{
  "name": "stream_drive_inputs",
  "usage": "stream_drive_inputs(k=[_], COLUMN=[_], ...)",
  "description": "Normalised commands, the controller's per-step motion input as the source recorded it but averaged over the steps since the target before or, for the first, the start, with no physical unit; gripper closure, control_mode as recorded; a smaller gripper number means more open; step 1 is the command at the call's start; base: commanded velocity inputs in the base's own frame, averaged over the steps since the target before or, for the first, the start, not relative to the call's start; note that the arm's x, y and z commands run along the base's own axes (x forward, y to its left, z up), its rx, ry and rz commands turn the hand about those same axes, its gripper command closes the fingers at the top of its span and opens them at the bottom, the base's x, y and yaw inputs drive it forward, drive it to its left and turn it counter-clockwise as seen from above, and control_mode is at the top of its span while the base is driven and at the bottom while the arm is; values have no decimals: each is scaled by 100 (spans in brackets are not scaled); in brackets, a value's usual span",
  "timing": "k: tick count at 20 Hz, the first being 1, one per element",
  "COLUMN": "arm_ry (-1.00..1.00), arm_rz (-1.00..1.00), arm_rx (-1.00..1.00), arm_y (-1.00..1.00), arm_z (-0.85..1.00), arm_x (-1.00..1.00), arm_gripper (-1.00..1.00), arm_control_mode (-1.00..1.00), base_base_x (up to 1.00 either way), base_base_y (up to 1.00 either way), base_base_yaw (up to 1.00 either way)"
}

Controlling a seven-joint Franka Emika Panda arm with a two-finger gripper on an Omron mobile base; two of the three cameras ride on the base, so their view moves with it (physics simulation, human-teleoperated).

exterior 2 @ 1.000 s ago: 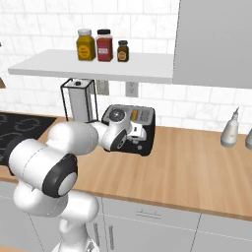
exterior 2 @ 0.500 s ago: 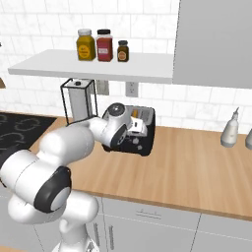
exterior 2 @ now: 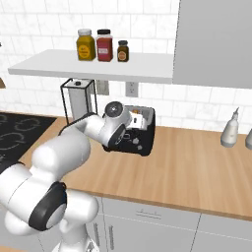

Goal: Start the toaster. Once the lever pops up, take the bread to the plate on the dining counter.

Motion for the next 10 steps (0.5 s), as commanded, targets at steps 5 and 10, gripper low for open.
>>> stream_drive_inputs(k=[5, 10], arm_ry=[-31, -29], arm_rz=[0, 0], arm_rx=[2, 3], arm_y=[0, 0], arm_z=[12, 15], arm_x=[-20, -5], arm_gripper=[-100, -100], arm_control_mode=[-100, -100], base_base_x=[0, 0], base_base_y=[0, 0], base_base_yaw=[0, 0])
